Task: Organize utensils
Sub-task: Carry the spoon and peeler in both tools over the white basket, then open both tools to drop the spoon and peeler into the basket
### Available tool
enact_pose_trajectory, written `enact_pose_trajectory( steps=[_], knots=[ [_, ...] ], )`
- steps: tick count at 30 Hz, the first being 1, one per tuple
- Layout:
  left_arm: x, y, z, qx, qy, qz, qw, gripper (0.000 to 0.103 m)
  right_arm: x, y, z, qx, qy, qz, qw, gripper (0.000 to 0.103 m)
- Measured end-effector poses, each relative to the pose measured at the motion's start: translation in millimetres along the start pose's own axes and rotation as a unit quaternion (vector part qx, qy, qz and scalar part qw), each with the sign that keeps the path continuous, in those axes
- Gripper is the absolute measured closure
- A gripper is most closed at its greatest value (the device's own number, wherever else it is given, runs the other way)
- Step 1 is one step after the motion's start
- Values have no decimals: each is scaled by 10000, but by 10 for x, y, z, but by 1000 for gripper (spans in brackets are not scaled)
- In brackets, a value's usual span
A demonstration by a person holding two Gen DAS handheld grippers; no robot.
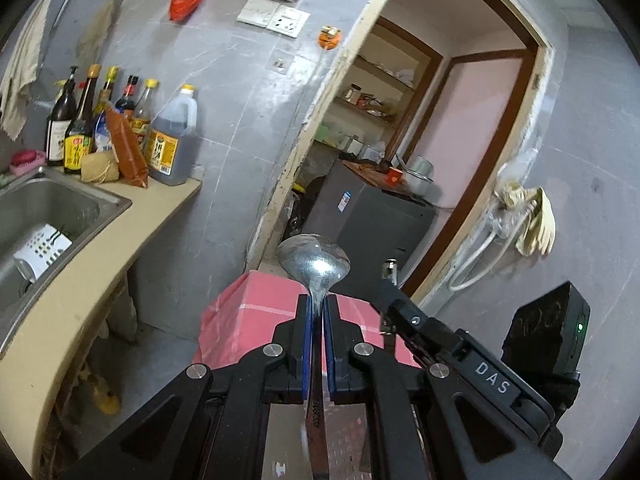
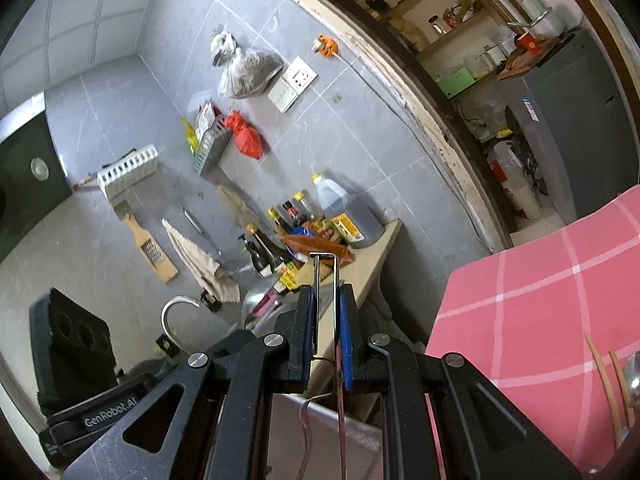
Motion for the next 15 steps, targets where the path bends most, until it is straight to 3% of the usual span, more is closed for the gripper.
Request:
enact_pose_trajectory(
  steps=[15],
  knots=[
    [-225, 11, 277, -95, 244, -171, 9995, 97, -129, 85, 234, -46, 507, 525, 9973, 89]
  ],
)
Point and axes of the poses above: each gripper's, at about its wrist camera, not at the fingertips, and z roughly against the way its jaws point, y to its left, x to its top, the point moved 9 cm from there along -z, roughly the way its jaws point, and after that the axes turned 3 degrees about z, right-handed, at the moved point
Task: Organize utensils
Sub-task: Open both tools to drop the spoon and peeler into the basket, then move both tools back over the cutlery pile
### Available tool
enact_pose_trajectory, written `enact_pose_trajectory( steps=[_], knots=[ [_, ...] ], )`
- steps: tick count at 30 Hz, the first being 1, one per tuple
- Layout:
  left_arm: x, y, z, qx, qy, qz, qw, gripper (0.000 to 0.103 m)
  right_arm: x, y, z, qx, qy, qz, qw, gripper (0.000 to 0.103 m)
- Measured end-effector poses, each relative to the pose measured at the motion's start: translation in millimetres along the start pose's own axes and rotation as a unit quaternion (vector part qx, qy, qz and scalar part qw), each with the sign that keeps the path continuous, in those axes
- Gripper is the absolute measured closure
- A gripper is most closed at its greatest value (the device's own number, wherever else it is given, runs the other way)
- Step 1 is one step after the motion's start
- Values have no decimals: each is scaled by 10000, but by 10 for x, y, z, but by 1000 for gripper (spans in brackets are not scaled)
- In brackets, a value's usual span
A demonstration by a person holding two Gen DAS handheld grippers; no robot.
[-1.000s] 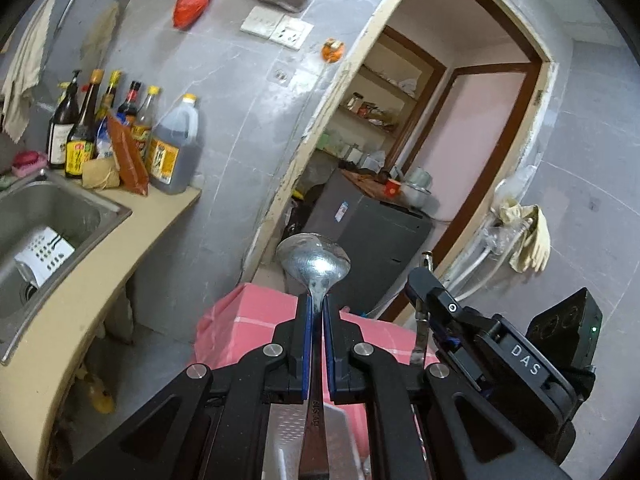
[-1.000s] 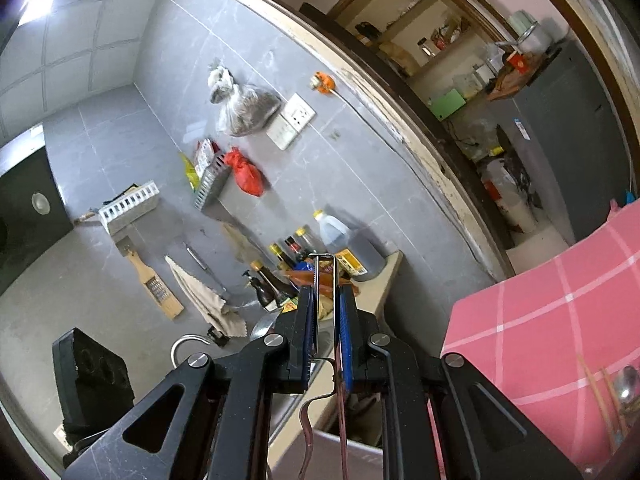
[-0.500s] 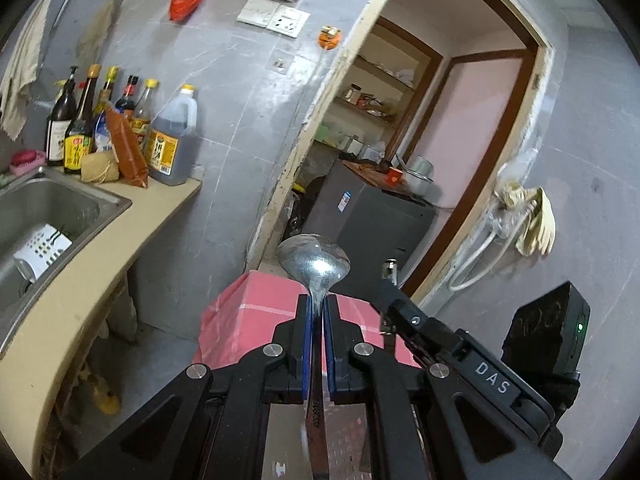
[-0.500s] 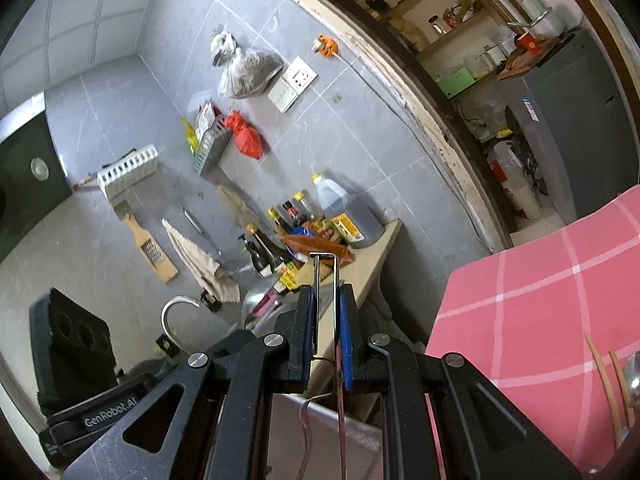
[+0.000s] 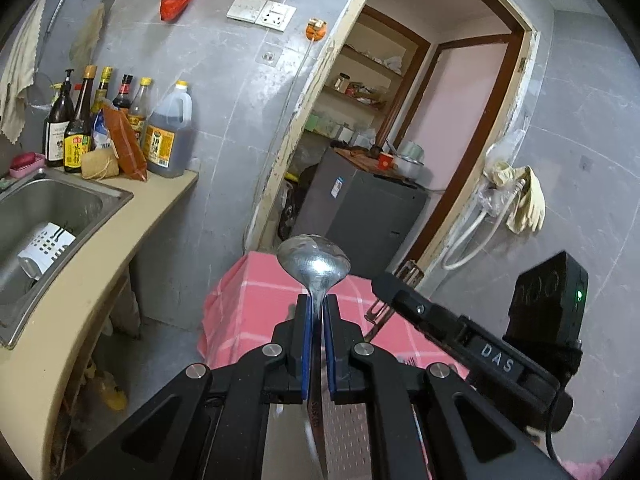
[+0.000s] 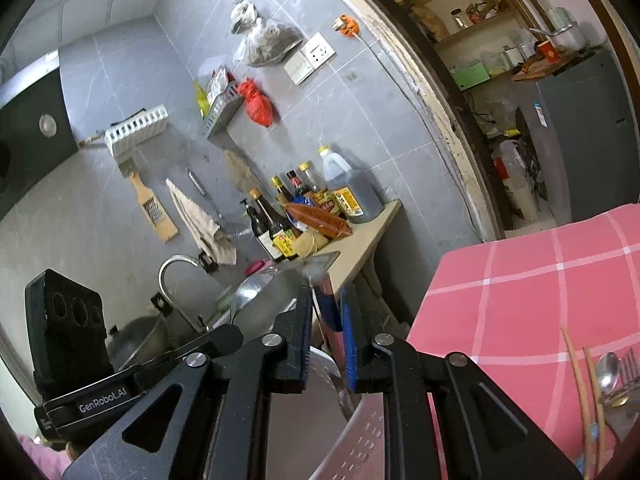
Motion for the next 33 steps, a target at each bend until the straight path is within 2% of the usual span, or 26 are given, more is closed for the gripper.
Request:
enact_pose_trajectory(
  steps=[2, 4, 8, 11, 15, 17, 19, 27, 31, 33],
  knots=[
    [-20, 4, 55, -59, -10, 15, 10000, 97, -5, 20, 26, -25, 90, 85, 9999, 84],
    [-25, 3, 113, -117, -38, 52, 9999, 97, -9, 49, 59, 2, 103, 134, 9999, 72],
    [-71, 4, 181, -60, -11, 40, 10000, 97, -2, 110, 135, 39, 138, 199, 9997, 64],
    [-69, -13, 258, -34, -82, 74, 9999, 96, 39, 142, 229, -19, 54, 229, 9997, 57],
    [-35, -109, 356, 97, -180, -46, 9998, 92, 175, 137, 490, -316, -212, 311, 9988, 42],
    [-6, -187, 392, 147, -238, -117, 9995, 85, 265, 123, 645, -492, -354, 386, 9974, 37],
    [33, -284, 434, 160, -330, -166, 9992, 68, 352, 90, 844, -714, -499, 486, 9950, 30],
    [103, -776, 534, 300, -740, -456, 9958, 28, 636, -174, 1639, -1554, -894, 763, 9808, 2],
    [59, -1049, 547, 383, -941, -666, 9926, 6, 698, -333, 1985, -2006, -968, 937, 9704, 1],
    [22, -1178, 533, 325, -984, -722, 9920, 3, 718, -400, 2133, -2174, -995, 1009, 9657, 1]
  ],
)
Point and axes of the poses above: each gripper's, at about its wrist camera, not at the fingertips, and z roughly against the way its jaws point, y to its left, x to its top, the point moved 9 cm from there along -z, roughly the way its jaws point, and after that the axes turned 3 degrees about z, right-handed, at the moved point
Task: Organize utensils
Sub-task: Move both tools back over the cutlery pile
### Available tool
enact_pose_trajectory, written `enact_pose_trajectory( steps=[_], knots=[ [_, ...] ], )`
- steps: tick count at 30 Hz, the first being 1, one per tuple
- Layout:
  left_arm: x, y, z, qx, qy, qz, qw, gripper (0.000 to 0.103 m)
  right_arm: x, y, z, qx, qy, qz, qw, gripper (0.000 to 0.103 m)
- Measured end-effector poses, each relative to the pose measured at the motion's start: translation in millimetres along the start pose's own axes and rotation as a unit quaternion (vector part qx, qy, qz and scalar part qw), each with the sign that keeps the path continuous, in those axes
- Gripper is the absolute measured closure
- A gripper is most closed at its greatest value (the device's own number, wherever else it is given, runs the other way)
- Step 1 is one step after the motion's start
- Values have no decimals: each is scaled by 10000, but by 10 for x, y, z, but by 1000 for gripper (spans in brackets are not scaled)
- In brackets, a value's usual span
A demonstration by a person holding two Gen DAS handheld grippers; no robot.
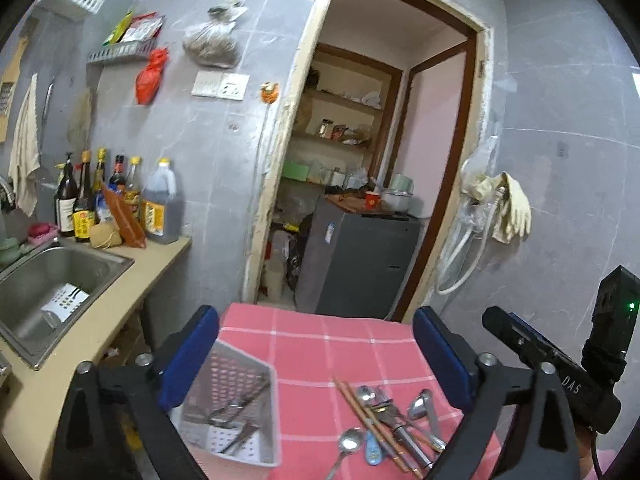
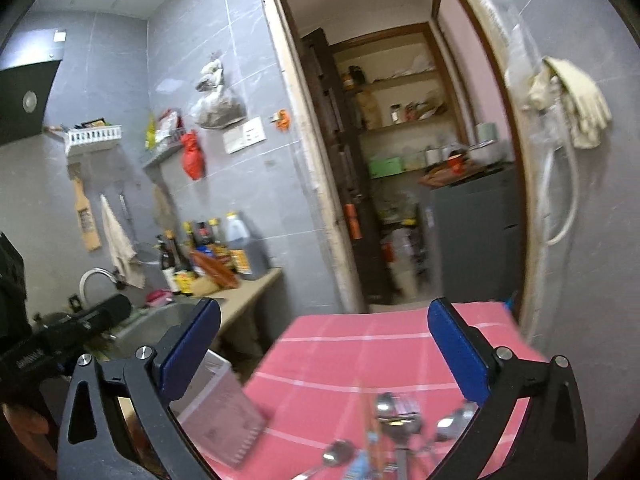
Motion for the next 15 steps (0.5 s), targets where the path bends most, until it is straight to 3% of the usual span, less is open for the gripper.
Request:
enact_pose_trajectory(
  steps=[9, 15],
  knots=[
    [-352, -502, -194, -246, 238, -225, 9992, 1, -77, -620, 261, -601, 97, 71, 9981, 1],
    [-696, -708, -427, -307, 636, -318, 9970, 1, -303, -1006, 228, -693, 438, 28, 9966, 1]
  ],
)
Point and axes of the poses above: each gripper's, at about its wrist camera, not at the fingertips, and z roughly against the way its jaws point, y to its left, x to its top, the point moved 9 cm from there along -z, roughly the way its jaws point, and after that the axes turned 3 degrees about z, right-handed, at the moved point
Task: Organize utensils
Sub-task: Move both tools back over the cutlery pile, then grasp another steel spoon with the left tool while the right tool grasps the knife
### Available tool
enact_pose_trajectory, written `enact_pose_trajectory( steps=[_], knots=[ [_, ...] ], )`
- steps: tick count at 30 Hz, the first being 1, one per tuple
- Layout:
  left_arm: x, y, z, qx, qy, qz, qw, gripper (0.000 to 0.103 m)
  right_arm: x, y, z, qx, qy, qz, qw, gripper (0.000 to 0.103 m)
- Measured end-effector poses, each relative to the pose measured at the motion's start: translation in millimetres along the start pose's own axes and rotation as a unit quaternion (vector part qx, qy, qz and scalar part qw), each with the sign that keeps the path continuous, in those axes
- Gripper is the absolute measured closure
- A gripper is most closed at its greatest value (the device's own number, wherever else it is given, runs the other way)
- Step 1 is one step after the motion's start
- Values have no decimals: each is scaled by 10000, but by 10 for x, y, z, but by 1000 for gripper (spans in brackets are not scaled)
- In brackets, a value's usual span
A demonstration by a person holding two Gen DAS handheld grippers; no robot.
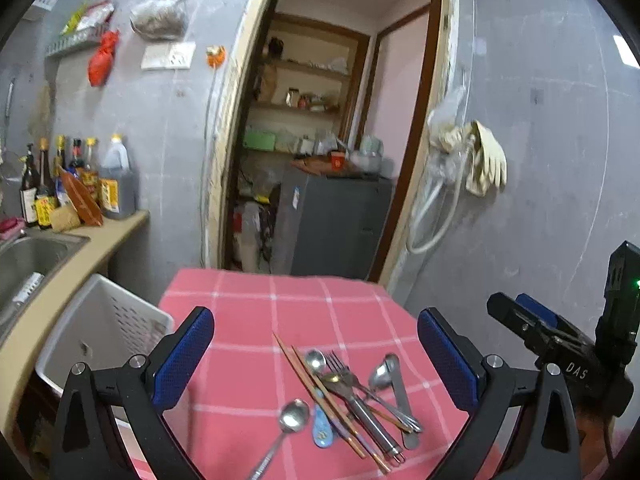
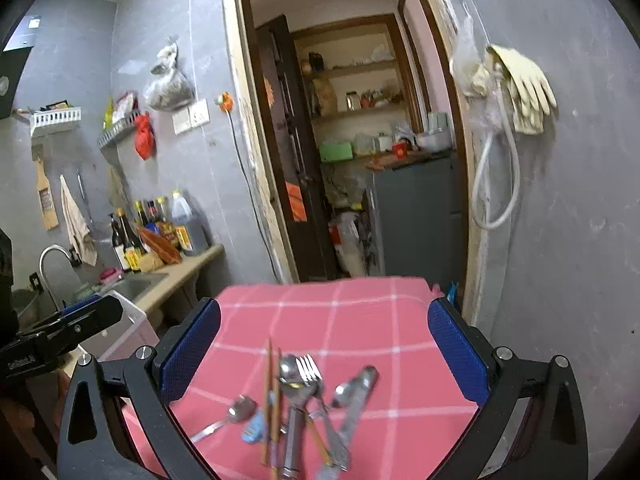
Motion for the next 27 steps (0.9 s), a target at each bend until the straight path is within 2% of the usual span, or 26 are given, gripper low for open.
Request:
enact_pose_trajectory(
  steps=[6, 14, 17, 19, 21, 27],
  knots=[
    [-306, -101, -324, -26, 445, 66, 9990, 1, -329, -296, -244, 151, 500, -143, 9985, 1],
    [-728, -67, -735, 154, 1002, 184, 9947, 1, -856, -494, -701, 467, 1239, -372, 9905, 2],
    [-886, 3, -866, 309, 1227, 241, 9917, 8, -1062, -482, -891, 640, 1545, -472, 9848, 11],
    [-1003, 69, -957, 440, 1436, 300, 9882, 15, -1207, -455, -1029, 781, 1751, -539, 9800, 24],
    [-1082, 140, -1018, 544, 1560, 380, 9855, 19, -1303, -430, -1119, 852, 1881, -558, 9769, 31],
    [-1288, 299, -1170, 789, 1955, 536, 9760, 31, -1518, -308, -1369, 1101, 2220, -568, 9672, 50]
  ],
)
Point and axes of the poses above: each gripper's, at about its wrist camera, not at the fingertips, and z roughly against the way its jaws point, y to its left, x to its top, the point moved 9 cm from there along -z, roughly the way its jaws point, and after that the axes turned 3 degrees about z, right-handed, at the moved point
